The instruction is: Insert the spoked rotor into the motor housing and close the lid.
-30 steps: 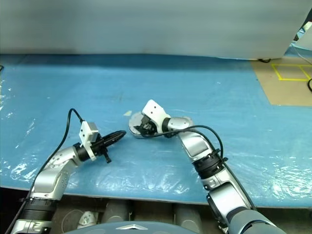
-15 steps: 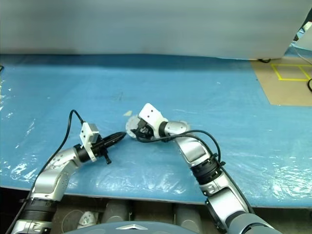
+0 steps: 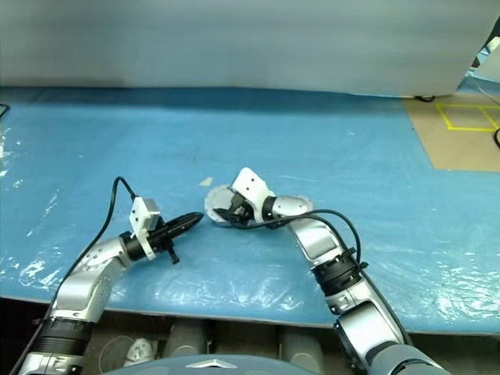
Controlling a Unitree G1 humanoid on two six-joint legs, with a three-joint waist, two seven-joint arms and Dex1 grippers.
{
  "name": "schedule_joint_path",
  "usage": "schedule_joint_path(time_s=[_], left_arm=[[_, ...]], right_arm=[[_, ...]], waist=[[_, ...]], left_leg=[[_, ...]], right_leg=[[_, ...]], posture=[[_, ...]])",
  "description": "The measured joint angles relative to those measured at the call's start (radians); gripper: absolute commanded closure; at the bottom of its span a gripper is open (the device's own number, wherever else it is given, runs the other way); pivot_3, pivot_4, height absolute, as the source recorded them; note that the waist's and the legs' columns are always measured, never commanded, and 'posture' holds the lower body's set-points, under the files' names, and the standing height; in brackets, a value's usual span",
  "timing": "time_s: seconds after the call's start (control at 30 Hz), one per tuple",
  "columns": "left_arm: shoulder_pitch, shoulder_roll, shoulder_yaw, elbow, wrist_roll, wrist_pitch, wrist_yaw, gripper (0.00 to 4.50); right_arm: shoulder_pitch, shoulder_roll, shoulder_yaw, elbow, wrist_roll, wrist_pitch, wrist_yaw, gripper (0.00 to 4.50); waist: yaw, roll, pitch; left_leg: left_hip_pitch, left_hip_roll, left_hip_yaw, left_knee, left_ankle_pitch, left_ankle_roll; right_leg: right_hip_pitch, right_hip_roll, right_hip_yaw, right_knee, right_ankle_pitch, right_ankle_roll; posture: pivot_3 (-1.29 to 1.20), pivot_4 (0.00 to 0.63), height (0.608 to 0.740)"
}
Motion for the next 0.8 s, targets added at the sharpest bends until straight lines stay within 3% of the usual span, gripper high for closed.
schedule_joint_path(time_s=[0.3, 0.57, 0.8], left_arm=[[0.003, -0.002, -0.002, 0.000, 0.000, 0.000, 0.000, 4.50], [0.010, -0.002, -0.002, 0.000, 0.000, 0.000, 0.001, 4.50], [0.010, -0.002, -0.002, 0.000, 0.000, 0.000, 0.001, 4.50]], right_arm=[[-0.009, -0.007, -0.007, 0.045, -0.007, -0.075, -0.001, 1.53], [-0.008, 0.071, -0.014, 0.034, 0.005, 0.011, -0.043, 1.53], [0.000, 0.058, -0.005, 0.013, -0.007, 0.010, -0.043, 1.53]], waist=[[0.000, 0.000, 0.000], [-0.001, 0.000, 0.000], [0.000, 0.000, 0.000]], left_leg=[[0.000, 0.000, 0.000, 0.000, 0.000, 0.000], [-0.001, 0.000, 0.000, 0.000, 0.000, 0.000], [-0.001, 0.000, 0.000, 0.000, 0.000, 0.000]], right_leg=[[-0.001, 0.000, 0.000, 0.000, 0.000, 0.000], [-0.001, 0.000, 0.000, 0.000, 0.000, 0.000], [-0.001, 0.000, 0.000, 0.000, 0.000, 0.000]], posture=[[0.00, 0.150, 0.740], [0.00, 0.150, 0.740], [0.00, 0.150, 0.740]])
